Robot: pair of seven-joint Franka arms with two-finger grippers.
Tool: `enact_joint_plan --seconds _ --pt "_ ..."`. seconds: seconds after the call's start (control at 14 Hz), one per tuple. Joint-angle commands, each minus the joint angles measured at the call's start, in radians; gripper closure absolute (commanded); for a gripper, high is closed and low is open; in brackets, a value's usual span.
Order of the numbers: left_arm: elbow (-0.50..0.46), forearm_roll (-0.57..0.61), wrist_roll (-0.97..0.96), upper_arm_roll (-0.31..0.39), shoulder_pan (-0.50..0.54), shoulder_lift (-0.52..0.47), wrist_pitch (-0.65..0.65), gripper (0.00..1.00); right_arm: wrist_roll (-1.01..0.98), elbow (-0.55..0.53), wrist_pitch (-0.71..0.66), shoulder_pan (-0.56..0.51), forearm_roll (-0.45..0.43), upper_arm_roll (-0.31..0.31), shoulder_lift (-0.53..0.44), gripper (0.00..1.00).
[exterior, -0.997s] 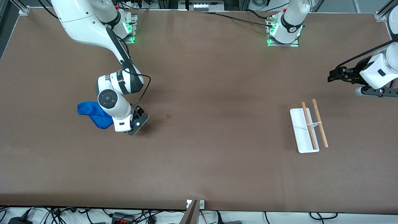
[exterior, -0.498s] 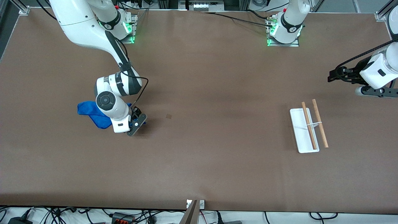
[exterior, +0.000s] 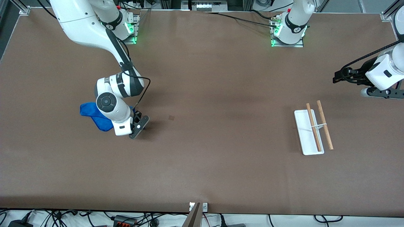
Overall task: Pass towel and hang on rack
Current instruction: 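Close the right gripper on a corner of the blue towel, then lift the towel with the right gripper toward the table middle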
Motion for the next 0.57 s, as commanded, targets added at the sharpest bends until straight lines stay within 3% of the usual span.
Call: enact_joint_plan --seconds 0.0,0.28,0.5 --pt "0.005 0.001 0.018 0.001 0.004 -0.009 -0.017 0.00 0.004 0.064 -0.071 0.007 0.011 0.038 -0.093 1.00" --pt "0.005 0.000 0.018 0.001 0.004 -0.009 -0.017 0.00 0.262 0.348 -0.325 0.026 0.082 0.146 -0.110 1.00" --pt "0.005 -0.005 0.018 0.001 0.004 -0.009 -0.020 0.00 0.550 0.483 -0.358 0.117 0.079 0.199 -0.110 1.00"
